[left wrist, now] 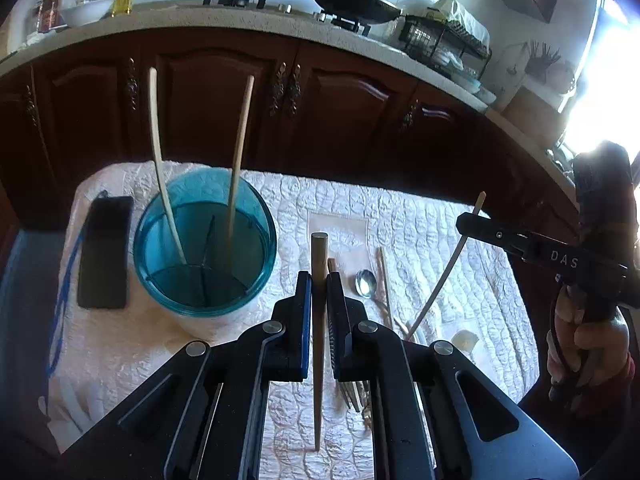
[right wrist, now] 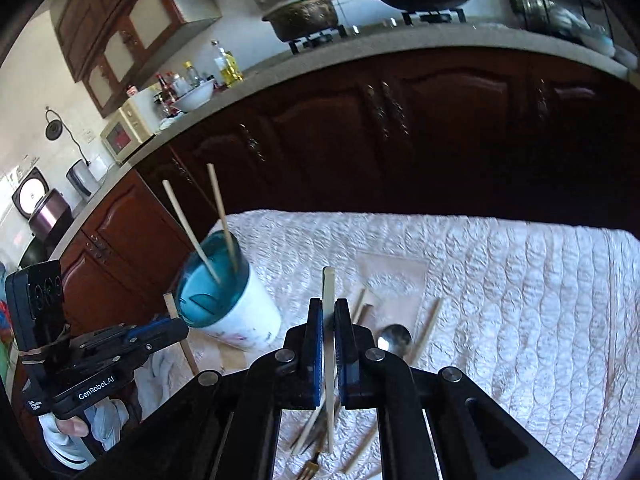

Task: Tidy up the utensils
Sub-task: 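Lift the chopstick toward the cup with the left tool while the right tool carries its own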

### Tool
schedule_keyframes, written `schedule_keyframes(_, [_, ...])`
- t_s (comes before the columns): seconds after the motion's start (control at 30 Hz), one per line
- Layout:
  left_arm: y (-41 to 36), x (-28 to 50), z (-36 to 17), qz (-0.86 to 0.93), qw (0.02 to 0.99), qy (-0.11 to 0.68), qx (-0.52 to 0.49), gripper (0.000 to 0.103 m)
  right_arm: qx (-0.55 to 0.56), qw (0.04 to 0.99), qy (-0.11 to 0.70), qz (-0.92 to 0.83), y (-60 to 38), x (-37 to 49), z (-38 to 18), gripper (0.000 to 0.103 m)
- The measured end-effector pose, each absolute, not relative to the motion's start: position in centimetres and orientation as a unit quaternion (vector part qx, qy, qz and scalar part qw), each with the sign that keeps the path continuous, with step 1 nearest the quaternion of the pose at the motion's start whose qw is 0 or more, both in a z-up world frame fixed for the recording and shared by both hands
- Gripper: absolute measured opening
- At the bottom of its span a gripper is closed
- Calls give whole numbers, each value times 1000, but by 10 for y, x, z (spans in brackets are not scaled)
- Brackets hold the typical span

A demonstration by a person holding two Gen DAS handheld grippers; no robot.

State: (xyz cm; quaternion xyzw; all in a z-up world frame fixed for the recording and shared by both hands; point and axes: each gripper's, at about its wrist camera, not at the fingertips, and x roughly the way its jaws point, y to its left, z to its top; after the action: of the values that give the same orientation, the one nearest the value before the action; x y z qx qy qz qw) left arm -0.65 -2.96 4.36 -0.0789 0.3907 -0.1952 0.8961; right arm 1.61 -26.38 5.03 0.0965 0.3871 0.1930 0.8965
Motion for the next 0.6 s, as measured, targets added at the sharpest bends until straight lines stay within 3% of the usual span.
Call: schedule_keyframes(0.6, [-3,-13,87,-187,912,351,-96,6,63,912,340,221,-220,13,98,5])
